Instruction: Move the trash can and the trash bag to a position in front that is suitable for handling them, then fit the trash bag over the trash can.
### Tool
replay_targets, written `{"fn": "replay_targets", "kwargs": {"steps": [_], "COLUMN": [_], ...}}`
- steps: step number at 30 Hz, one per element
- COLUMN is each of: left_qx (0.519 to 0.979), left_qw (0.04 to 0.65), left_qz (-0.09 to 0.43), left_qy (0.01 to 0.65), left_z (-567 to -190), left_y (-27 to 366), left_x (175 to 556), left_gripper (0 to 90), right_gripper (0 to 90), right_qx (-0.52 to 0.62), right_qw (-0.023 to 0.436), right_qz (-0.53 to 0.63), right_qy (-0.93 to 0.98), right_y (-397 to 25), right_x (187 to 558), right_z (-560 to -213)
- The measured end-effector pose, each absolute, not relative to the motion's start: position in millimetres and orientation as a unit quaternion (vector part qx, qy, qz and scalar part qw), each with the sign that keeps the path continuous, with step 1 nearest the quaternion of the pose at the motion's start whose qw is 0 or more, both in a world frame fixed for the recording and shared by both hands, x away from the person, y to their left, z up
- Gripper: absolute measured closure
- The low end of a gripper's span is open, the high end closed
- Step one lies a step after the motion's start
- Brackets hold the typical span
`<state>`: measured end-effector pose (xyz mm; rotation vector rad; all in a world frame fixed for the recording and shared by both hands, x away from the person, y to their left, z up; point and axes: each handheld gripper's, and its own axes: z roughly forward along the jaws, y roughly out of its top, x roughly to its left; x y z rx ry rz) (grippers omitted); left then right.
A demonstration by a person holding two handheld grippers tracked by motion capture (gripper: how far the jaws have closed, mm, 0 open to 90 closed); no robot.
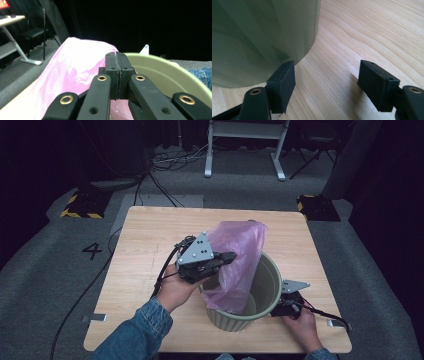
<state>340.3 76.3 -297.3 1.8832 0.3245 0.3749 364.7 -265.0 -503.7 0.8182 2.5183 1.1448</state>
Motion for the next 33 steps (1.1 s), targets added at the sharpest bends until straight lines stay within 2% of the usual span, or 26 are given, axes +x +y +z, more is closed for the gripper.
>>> {"fn": "replay_targets", "kwargs": {"steps": [5, 8, 14, 19, 21, 23, 30, 33], "left_qx": [0.794, 0.794, 0.797, 0.808, 0.814, 0.822, 0.846, 0.848], "left_qw": [0.568, 0.566, 0.557, 0.537, 0.526, 0.517, 0.485, 0.484], "left_qz": [0.156, 0.154, 0.162, 0.175, 0.182, 0.180, 0.177, 0.173], "left_qy": [0.151, 0.160, 0.165, 0.167, 0.163, 0.157, 0.130, 0.127], "left_z": [-305, -307, -317, -324, -326, -327, -334, -335], "left_y": [85, 91, 101, 101, 97, 91, 74, 75], "left_x": [339, 338, 329, 322, 319, 317, 305, 302], "left_gripper": [87.6, 79.0, 87.5, 87.8, 87.8, 87.9, 88.0, 87.9], "right_gripper": [29.8, 29.8, 29.8, 30.2, 39.9, 41.8, 41.6, 41.2], "right_qx": [0.281, 0.281, 0.282, 0.288, 0.289, 0.296, 0.300, 0.300], "right_qw": [0.128, 0.128, 0.124, 0.120, 0.123, 0.111, 0.104, 0.116], "right_qz": [0.394, 0.394, 0.396, 0.398, 0.396, 0.388, 0.428, 0.430], "right_qy": [0.866, 0.866, 0.865, 0.863, 0.863, 0.866, 0.846, 0.844], "right_y": [-265, -265, -266, -269, -274, -279, -296, -302], "right_x": [365, 365, 365, 366, 366, 368, 370, 371], "right_z": [-504, -504, -504, -503, -502, -497, -471, -458]}}
